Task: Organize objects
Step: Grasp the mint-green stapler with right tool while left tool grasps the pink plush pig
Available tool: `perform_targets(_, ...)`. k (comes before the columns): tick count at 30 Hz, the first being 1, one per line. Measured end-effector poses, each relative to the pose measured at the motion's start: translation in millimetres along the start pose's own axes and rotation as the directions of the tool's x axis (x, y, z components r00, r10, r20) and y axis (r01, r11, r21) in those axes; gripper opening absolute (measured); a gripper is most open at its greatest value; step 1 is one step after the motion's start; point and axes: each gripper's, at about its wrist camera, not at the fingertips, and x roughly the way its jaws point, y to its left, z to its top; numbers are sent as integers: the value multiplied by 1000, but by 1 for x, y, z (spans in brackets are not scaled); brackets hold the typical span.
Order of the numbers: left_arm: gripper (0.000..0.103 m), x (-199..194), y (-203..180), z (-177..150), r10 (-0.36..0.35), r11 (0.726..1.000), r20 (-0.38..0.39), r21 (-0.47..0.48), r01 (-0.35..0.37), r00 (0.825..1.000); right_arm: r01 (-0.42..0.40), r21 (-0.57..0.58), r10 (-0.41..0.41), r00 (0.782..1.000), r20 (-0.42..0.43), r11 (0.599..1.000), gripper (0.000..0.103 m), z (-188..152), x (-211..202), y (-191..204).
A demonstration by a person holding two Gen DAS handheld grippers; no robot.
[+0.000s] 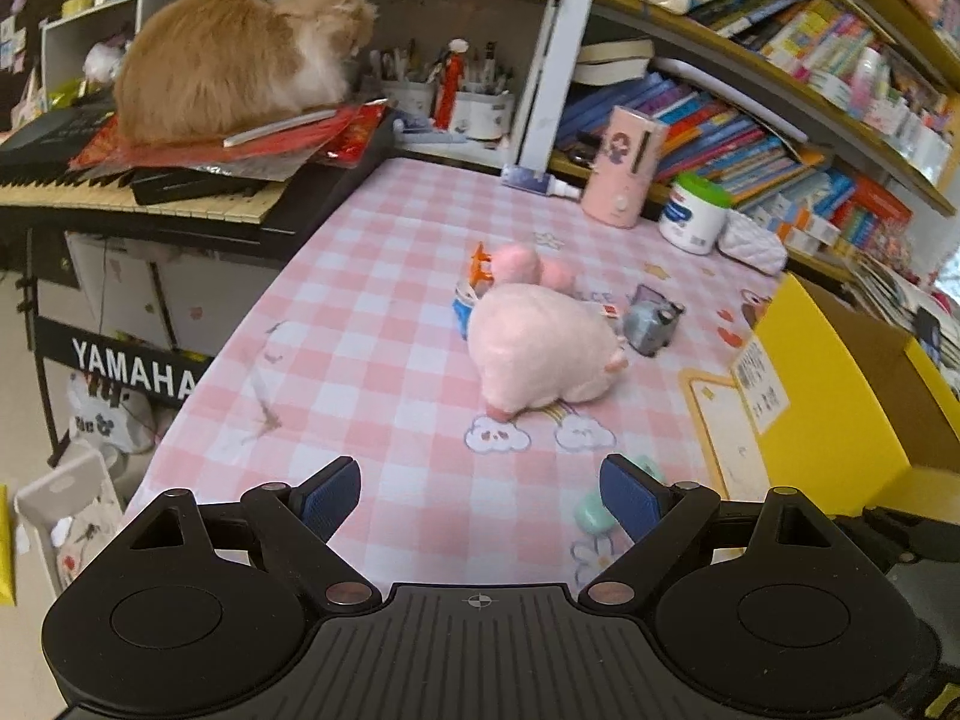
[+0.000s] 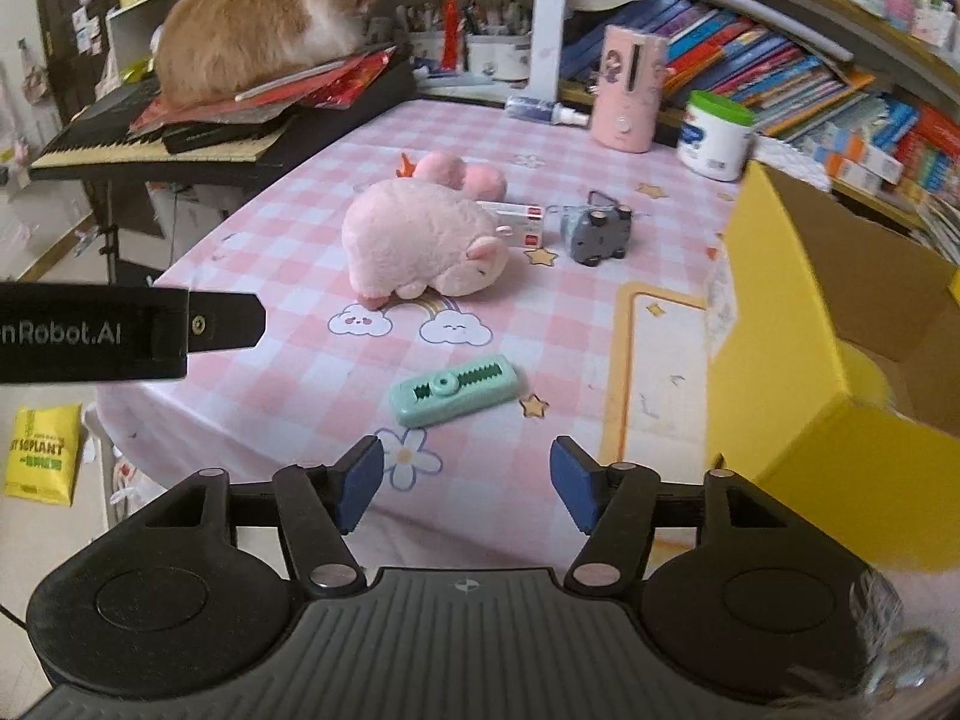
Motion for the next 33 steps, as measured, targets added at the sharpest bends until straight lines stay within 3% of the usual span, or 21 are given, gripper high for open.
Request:
perform_targets(2,89,5,-1,5,11,1000,1,-13,-11,1000,-22,-16,22,1000,-6,1000,77,6,9,-3)
perform_targets(8,89,19,-7,16,42,999,-7,-22,-42,999,-83,-105,80,996,-36,991,82,16,40,-6)
perform_targets(16,92,38,-12,27,35,999,-44,-19,-36,998,-134,-133,123,989,-88,982,81,24,76,-14)
perform_targets(17,97,41,-13,29,26,999,-49,-20,-27,998,-140,-140,128,987,-93,980,78,25,79,-15)
perform_targets(21,100,55,-20,40,5,1000,-40,-7,-5,999,-189,-176,170,979,-115,966,67,27,86,-15)
perform_targets(30,102,122,-41,71,-32,997,-121,65,40,992,-200,-250,185,979,-83,947,67,37,76,-23)
perform_targets(33,103,145,-54,73,5,991,-148,132,15,989,-211,-263,195,977,-86,941,67,38,76,-25)
